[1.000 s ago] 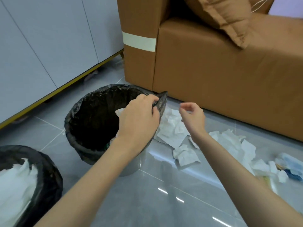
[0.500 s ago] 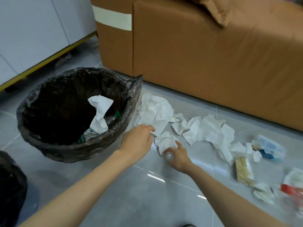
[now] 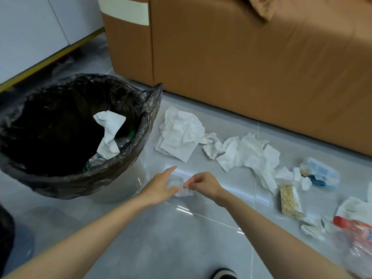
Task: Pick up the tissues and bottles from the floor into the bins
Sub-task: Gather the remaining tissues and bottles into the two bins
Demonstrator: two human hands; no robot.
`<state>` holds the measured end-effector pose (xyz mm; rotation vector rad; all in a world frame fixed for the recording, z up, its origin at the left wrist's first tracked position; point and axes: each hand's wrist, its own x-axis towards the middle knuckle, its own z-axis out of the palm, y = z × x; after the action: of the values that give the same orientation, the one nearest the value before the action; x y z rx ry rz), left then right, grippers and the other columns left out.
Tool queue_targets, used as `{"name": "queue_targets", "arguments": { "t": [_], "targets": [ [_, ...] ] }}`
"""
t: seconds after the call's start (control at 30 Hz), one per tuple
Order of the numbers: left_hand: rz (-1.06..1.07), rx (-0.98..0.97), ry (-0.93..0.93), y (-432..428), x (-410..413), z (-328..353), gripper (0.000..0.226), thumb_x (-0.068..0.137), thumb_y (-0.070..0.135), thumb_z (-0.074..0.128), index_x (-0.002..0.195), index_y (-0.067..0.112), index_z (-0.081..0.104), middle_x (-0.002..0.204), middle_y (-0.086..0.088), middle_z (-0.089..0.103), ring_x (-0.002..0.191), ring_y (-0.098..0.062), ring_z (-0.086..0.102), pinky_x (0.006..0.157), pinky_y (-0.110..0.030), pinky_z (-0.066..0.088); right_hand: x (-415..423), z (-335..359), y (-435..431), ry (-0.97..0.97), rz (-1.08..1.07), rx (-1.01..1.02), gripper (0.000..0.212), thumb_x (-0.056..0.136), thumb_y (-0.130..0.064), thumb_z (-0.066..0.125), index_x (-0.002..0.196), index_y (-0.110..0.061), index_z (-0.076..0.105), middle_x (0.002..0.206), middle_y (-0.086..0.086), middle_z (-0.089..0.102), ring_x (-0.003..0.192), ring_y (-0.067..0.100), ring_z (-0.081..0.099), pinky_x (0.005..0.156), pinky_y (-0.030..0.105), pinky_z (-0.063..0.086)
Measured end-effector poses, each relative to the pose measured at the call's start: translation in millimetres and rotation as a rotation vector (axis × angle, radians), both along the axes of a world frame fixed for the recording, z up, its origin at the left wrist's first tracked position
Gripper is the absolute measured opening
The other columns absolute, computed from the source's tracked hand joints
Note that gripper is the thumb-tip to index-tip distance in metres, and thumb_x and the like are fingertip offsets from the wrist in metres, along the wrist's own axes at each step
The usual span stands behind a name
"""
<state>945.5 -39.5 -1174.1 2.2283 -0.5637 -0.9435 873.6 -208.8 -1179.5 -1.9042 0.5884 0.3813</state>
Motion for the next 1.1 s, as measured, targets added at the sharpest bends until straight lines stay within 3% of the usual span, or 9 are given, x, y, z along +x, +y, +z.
{"name": "queue_targets", "arguments": {
  "t": [0.13, 0.27, 0.4, 0.47, 0.57, 0.73, 0.87, 1.0, 1.1],
  "targets": [
    [0.082, -0.069, 0.236, 1, -5, -3, 0.052, 0.089, 0.028, 0.063, 0.136, 0.019, 0.043, 0.132, 0.0, 0.052, 0.118, -0.016, 0.053, 0.091, -0.027, 0.047, 1, 0, -4, 0.053, -0.224, 0.425, 0.025, 0.084, 0.009, 0.049, 0.075, -0.006, 0.066, 0.087, 0.009, 0.065, 0.078, 0.018, 0.064, 0.083, 0.025, 0.055],
    [0.254, -0.118, 0.384, 3, -8, -3, 0.013, 0.091, 0.012, 0.06, 0.102, 0.011, 0.052, 0.104, -0.014, 0.06, 0.081, -0.018, 0.062, 0.058, -0.025, 0.055, 1, 5, -6, 0.13, -0.299, 0.639, 0.023, 0.089, 0.003, 0.044, 0.088, -0.008, 0.064, 0.082, 0.007, 0.064, 0.073, 0.016, 0.066, 0.069, 0.022, 0.053],
    [0.364, -0.177, 0.308, 4, -5, -3, 0.021, 0.088, -0.006, 0.052, 0.077, 0.012, 0.047, 0.072, -0.012, 0.056, 0.059, -0.019, 0.054, 0.041, -0.019, 0.045, 6, -2, -26, 0.056, -0.372, 0.135, 0.027, 0.086, -0.003, 0.051, 0.105, -0.012, 0.068, 0.099, 0.007, 0.061, 0.082, 0.016, 0.06, 0.069, 0.019, 0.049],
    [0.404, -0.222, 0.346, 3, -3, -2, 0.024, 0.088, -0.011, 0.048, 0.077, 0.01, 0.048, 0.071, -0.013, 0.055, 0.06, -0.019, 0.054, 0.042, -0.018, 0.048, 5, -8, -44, 0.041, -0.295, -0.228, 0.035, 0.086, -0.01, 0.053, 0.118, -0.015, 0.065, 0.125, 0.008, 0.054, 0.106, 0.021, 0.055, 0.086, 0.024, 0.046],
    [0.437, -0.242, 0.333, 3, 0, 0, 0.025, 0.088, -0.013, 0.045, 0.076, 0.008, 0.05, 0.074, -0.015, 0.056, 0.059, -0.02, 0.052, 0.039, -0.015, 0.044, 0, -17, -63, 0.155, -0.104, -0.455, 0.041, 0.093, -0.021, 0.049, 0.133, -0.02, 0.053, 0.155, 0.006, 0.018, 0.142, 0.03, 0.015, 0.11, 0.033, 0.024],
    [0.505, -0.243, 0.341, 1, 3, -6, 0.028, 0.087, -0.017, 0.042, 0.07, 0.004, 0.049, 0.074, -0.014, 0.052, 0.064, -0.021, 0.05, 0.036, -0.015, 0.044, -9, -47, -80, 0.367, 0.061, -0.542, 0.025, 0.092, -0.019, 0.038, 0.113, -0.019, 0.053, 0.15, 0.002, 0.026, 0.131, 0.035, 0.027, 0.091, 0.036, 0.03],
    [0.522, -0.226, 0.355, 2, 3, -11, 0.025, 0.088, -0.014, 0.046, 0.072, 0.005, 0.052, 0.085, -0.017, 0.053, 0.081, -0.029, 0.052, 0.041, -0.019, 0.05, -9, -53, -85, 0.334, 0.011, -0.585, 0.015, 0.085, -0.007, 0.035, 0.075, -0.017, 0.038, 0.102, -0.005, 0.046, 0.113, 0.035, 0.043, 0.064, 0.026, 0.024],
    [0.472, -0.223, 0.316, 4, 2, -11, 0.026, 0.088, -0.014, 0.045, 0.073, 0.006, 0.052, 0.081, -0.016, 0.056, 0.07, -0.024, 0.054, 0.039, -0.015, 0.045, -15, -33, -76, 0.193, -0.064, -0.57, 0.021, 0.086, -0.005, 0.044, 0.082, 0.0, 0.064, 0.087, 0.014, 0.062, 0.087, 0.033, 0.052, 0.068, 0.03, 0.039],
    [0.412, -0.189, 0.226, 8, 2, -10, 0.03, 0.084, -0.016, 0.043, 0.07, 0.009, 0.052, 0.079, -0.014, 0.058, 0.065, -0.019, 0.053, 0.039, -0.015, 0.044, -24, -18, -51, 0.124, 0.029, -0.375, 0.021, 0.082, -0.012, 0.058, 0.089, -0.011, 0.078, 0.09, 0.004, 0.074, 0.077, 0.017, 0.063, 0.061, 0.015, 0.042]
  ]
}}
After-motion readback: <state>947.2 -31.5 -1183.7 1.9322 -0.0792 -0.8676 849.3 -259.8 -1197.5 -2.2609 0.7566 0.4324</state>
